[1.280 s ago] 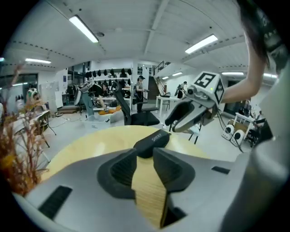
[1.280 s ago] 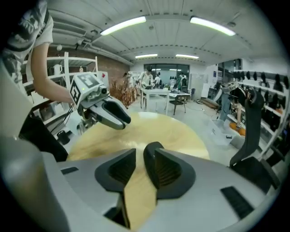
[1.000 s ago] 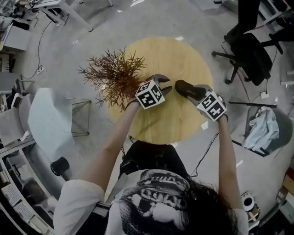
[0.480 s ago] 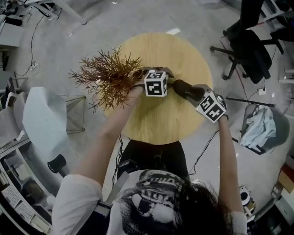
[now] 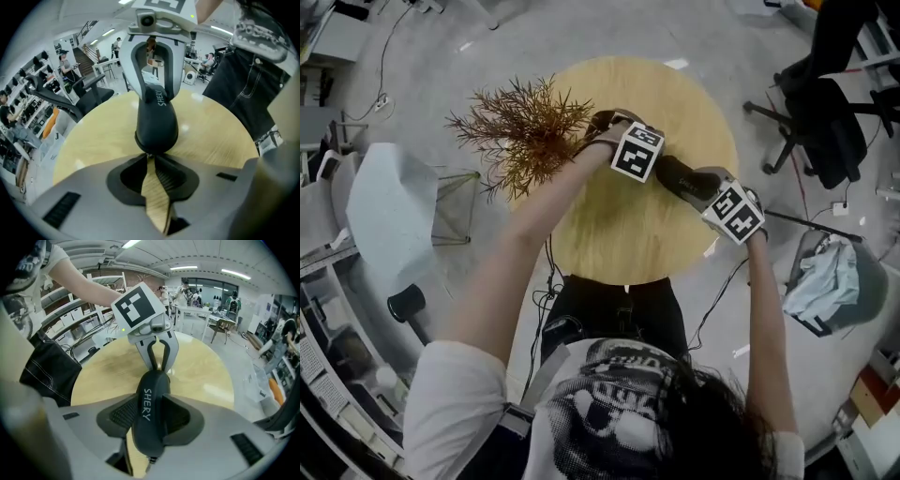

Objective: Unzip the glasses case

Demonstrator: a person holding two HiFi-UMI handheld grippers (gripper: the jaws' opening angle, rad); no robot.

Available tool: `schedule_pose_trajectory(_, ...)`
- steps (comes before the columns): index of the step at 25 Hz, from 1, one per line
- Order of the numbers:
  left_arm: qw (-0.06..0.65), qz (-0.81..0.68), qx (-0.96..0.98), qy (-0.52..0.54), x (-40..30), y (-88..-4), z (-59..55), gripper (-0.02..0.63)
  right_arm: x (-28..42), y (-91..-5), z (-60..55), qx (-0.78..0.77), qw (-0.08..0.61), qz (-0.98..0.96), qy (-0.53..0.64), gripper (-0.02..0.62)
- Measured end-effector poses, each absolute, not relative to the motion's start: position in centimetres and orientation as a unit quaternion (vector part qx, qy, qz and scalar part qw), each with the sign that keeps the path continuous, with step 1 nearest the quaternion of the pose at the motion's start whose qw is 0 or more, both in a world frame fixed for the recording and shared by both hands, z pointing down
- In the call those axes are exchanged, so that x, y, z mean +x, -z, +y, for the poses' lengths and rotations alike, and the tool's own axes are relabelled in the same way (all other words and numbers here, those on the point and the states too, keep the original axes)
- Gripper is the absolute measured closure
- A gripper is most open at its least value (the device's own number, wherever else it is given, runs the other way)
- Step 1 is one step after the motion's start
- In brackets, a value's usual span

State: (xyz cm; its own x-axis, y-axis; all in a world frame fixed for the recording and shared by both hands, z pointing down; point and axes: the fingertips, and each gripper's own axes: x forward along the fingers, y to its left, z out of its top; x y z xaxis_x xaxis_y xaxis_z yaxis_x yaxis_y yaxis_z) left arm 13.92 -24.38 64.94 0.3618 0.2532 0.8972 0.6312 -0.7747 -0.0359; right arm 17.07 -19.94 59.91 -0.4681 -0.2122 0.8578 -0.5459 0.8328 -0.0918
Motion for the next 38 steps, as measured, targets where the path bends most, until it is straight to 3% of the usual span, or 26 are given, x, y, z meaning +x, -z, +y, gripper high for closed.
schedule_pose_trajectory(16, 0.152, -0.193, -0.812, 0.529, 12.9, -64.4, -24.6, 0.577, 17.0, -59.8, -19.5, 0.193, 0.443, -0.864, -0.141, 0.436)
schedule_pose_trajectory(26, 0.063, -0.116, -0.85, 0.51, 12.2, -64.0, -25.3, 0.592, 17.0, -59.9, -19.5, 0.192, 0.436, -0.869, -0.133, 0.436)
schedule_pose_trajectory(38, 0.084, -0.093, -0.849, 0.514, 11.8, -63.4, -23.6, 0.592, 17.0, -59.9, -19.5, 0.21, 0.433, -0.867, -0.131, 0.436)
